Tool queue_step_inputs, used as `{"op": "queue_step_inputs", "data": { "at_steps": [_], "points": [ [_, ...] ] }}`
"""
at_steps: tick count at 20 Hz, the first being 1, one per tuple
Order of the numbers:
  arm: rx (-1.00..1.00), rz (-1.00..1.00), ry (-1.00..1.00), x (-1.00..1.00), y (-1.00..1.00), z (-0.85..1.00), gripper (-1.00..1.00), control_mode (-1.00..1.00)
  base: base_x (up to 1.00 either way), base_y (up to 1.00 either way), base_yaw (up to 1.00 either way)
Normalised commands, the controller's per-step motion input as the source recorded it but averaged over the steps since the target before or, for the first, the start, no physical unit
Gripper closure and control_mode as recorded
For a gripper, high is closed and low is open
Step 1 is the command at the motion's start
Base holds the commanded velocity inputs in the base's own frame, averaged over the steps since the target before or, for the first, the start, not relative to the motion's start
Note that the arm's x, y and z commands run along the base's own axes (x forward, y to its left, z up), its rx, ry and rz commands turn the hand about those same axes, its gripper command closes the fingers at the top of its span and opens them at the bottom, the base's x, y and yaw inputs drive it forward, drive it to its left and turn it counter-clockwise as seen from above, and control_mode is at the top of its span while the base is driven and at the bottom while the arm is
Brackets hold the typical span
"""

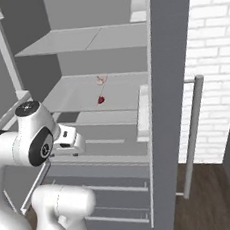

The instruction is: Take the strawberry from the fridge and place it on top of the pancake, located on the dining counter.

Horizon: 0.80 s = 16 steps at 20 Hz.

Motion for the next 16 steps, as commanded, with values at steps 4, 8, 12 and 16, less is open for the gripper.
{"op": "queue_step_inputs", "data": {
  "at_steps": [4,8,12,16],
  "points": [
    [0.00,0.00,0.00,0.00,0.00,0.00,-1.00,1.00,0.56,0.00,0.00],
    [0.00,0.00,0.00,0.00,0.00,0.00,-1.00,1.00,0.59,0.00,0.00],
    [0.00,0.00,0.00,0.00,0.00,0.00,-1.00,1.00,0.53,0.00,0.00],
    [0.00,0.00,0.00,0.00,0.00,0.00,-1.00,1.00,0.50,0.00,0.00]
  ]
}}
